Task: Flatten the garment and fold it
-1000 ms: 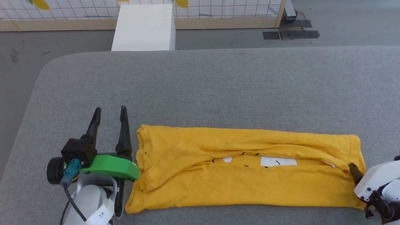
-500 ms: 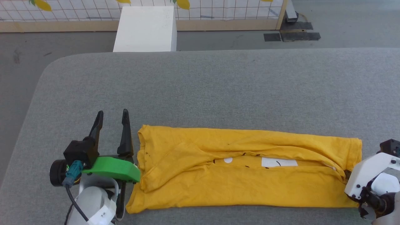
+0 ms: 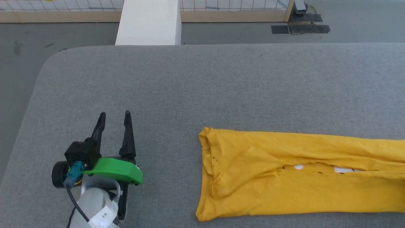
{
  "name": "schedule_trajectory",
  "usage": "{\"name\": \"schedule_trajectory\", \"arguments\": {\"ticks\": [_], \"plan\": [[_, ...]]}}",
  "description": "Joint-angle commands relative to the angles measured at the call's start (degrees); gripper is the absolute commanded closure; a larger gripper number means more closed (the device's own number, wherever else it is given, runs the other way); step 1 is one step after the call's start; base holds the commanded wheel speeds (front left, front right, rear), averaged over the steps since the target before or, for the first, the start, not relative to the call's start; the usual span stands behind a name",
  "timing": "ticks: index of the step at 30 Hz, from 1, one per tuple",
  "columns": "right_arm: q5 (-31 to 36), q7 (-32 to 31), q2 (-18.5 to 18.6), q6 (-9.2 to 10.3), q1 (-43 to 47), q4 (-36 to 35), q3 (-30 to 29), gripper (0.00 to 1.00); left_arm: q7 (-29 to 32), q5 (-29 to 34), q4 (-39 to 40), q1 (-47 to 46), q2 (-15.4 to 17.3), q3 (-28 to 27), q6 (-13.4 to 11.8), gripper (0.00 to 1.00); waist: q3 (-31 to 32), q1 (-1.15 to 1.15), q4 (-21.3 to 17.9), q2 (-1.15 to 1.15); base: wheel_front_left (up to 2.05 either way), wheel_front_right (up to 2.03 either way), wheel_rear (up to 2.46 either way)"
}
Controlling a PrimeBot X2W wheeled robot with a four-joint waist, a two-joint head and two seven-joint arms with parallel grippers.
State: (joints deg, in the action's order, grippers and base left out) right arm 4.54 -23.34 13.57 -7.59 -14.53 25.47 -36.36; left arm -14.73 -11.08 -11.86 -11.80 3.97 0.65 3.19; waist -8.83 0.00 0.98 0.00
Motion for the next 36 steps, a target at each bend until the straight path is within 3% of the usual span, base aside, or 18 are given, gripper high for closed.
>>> {"name": "schedule_trajectory", "arguments": {"ticks": [1,5,8,16,18,21,27,32,36], "plan": [[0.8,0.6,-0.2,0.10,-1.1,0.6,-0.4,1.00,-0.3,1.0,-0.3,-1.2,-0.2,-0.2,0.5,0.00,0.0,0.00,0.3,0.00,0.00,0.00,0.00],[0.2,-2.4,-1.1,0.10,-0.3,-0.2,0.5,1.00,-0.3,1.3,-0.5,-0.9,-0.4,-0.4,0.9,0.00,0.7,0.00,0.7,0.00,0.00,0.00,0.00],[-2.4,-5.2,-1.8,0.10,2.0,-5.7,5.7,1.00,-0.3,1.3,-0.6,-0.4,-0.5,-0.8,1.1,0.00,1.2,0.00,0.6,0.00,0.00,0.00,0.00],[-11.8,-21.8,-4.8,0.10,11.9,-36.1,20.9,1.00,-0.3,1.5,-1.1,-0.1,-0.7,-1.4,1.8,0.00,1.9,0.00,1.0,0.00,0.00,0.00,0.00],[-13.3,-27.4,-5.1,0.10,13.9,-46.5,28.6,1.00,-0.3,1.6,-1.4,-0.4,-0.8,-1.3,2.0,0.00,1.8,0.00,1.3,0.00,0.00,0.00,0.00],[-14.1,-30.2,-5.1,0.10,13.3,-51.4,36.5,1.00,-0.3,1.7,-1.5,-0.7,-0.8,-1.2,2.3,0.00,1.5,0.00,1.8,0.00,0.00,0.00,0.00],[-14.7,-30.4,-4.8,0.10,6.9,-47.8,50.8,1.00,-0.3,1.6,-1.7,-1.4,-0.9,-1.1,2.7,0.00,0.6,0.00,2.8,0.00,0.00,0.00,0.00],[-15.3,-26.4,-6.9,0.10,0.7,-36.7,59.2,1.00,-0.3,1.8,-1.8,-1.9,-1.0,-1.0,2.9,0.00,-0.1,0.00,3.5,0.00,0.00,0.00,0.00],[-15.4,-24.0,-9.0,0.10,-2.9,-26.4,62.2,1.00,-0.3,1.8,-1.9,-2.2,-1.0,-1.0,3.1,0.00,-0.7,0.00,3.7,0.00,0.00,0.00,0.00]]}}
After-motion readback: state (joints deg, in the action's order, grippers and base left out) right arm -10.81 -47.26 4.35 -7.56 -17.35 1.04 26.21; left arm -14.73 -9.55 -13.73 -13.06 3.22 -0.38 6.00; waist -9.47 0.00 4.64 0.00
